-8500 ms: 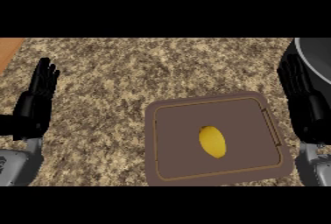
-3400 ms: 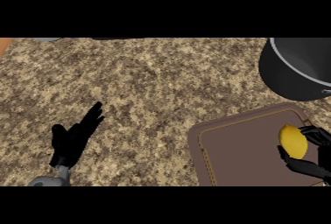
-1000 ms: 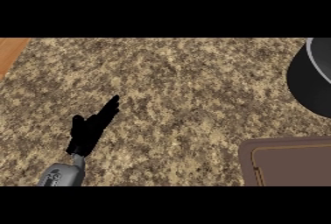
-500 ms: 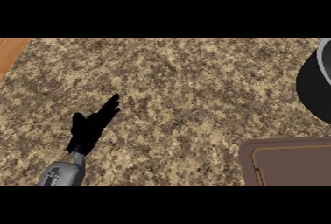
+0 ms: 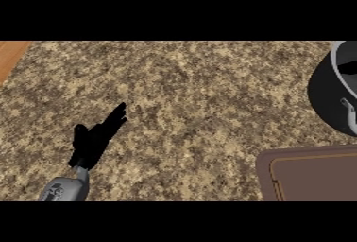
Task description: Pick the lemon from the tray and place it in the pot
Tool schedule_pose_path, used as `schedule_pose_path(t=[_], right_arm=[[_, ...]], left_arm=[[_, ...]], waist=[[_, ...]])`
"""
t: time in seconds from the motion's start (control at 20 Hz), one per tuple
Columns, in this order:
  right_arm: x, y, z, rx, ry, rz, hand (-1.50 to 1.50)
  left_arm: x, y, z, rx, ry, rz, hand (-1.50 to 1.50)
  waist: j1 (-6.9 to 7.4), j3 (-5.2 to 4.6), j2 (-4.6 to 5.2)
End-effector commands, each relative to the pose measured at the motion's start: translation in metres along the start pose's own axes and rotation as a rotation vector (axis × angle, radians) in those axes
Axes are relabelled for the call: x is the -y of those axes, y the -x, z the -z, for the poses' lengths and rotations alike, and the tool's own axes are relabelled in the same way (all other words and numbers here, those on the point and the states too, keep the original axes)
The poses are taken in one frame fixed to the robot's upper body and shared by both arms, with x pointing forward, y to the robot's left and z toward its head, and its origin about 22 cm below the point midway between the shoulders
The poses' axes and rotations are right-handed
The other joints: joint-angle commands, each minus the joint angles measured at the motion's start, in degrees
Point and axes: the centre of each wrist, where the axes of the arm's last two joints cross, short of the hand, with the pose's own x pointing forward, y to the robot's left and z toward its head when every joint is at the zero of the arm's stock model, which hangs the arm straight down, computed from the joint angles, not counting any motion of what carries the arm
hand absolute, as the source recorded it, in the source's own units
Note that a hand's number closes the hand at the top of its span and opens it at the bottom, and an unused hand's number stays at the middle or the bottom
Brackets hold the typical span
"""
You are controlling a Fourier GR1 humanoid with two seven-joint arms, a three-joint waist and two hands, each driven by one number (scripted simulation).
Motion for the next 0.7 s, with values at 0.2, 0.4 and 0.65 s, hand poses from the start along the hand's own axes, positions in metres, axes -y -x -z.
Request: schedule_pose_path(t=[0.2, 0.4, 0.65], right_arm=[[0.047, 0.005, 0.007, 0.008, 0.370, 0.457, -1.50], [0.059, 0.031, 0.010, 0.048, 0.481, 0.543, -1.50], [0.071, 0.077, 0.010, 0.090, 0.506, 0.618, -1.50]], left_arm=[[0.010, 0.017, -0.008, -0.032, -0.021, -0.026, 0.00], [-0.007, 0.013, -0.002, -0.041, -0.035, -0.005, 0.00], [-0.005, -0.003, -0.016, -0.044, -0.040, -0.001, 0.00]], waist=[[-1.04, -0.21, -0.16], [-2.19, -0.27, -0.44], [-2.48, -0.33, -0.99]])
